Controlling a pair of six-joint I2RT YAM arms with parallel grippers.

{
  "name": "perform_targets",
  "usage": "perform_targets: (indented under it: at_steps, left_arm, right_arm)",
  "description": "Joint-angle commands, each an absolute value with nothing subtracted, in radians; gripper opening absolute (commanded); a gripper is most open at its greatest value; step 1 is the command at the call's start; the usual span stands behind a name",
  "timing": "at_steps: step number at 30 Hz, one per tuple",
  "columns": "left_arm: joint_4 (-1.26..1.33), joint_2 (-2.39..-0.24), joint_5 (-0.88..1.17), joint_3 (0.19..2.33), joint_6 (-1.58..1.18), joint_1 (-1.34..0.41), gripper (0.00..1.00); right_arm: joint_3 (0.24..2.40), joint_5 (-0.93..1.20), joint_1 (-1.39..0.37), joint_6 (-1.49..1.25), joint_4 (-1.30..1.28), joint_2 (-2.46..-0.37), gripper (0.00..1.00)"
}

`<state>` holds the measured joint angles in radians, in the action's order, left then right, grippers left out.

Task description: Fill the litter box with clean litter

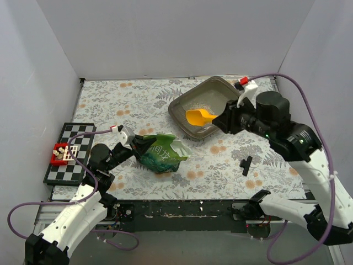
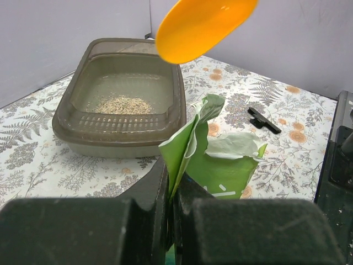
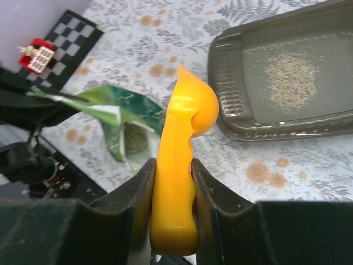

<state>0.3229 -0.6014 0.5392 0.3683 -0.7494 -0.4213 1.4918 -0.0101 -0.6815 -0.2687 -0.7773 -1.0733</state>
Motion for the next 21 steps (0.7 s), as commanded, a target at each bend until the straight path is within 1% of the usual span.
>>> perform_targets:
  at_steps: [1, 4, 10, 21]
  left_arm:
    - [0.311, -0.612, 0.548, 0.367, -0.741, -0.425, 0.0]
    - [0.311, -0.617, 0.543, 0.368, -0.741, -0.425, 0.0]
    - [0.311, -0.617, 0.549, 0.368, -0.744, -0.425, 0.0]
    - [0.314, -0.611, 0.543, 0.367, -0.747, -0.425, 0.0]
  right_arm:
    - [1.453, 0.159, -0.686, -0.317, -0.811, -0.985, 0.01]
    - [1.454, 0.225, -0.686, -0.336, -0.841, -0.977, 0.01]
    - [1.427, 0.251, -0.686, -0.337, -0.847, -0.971, 0.01]
    - [1.249, 0.311, -0.706, -0.351, -0.753, -0.982, 0.01]
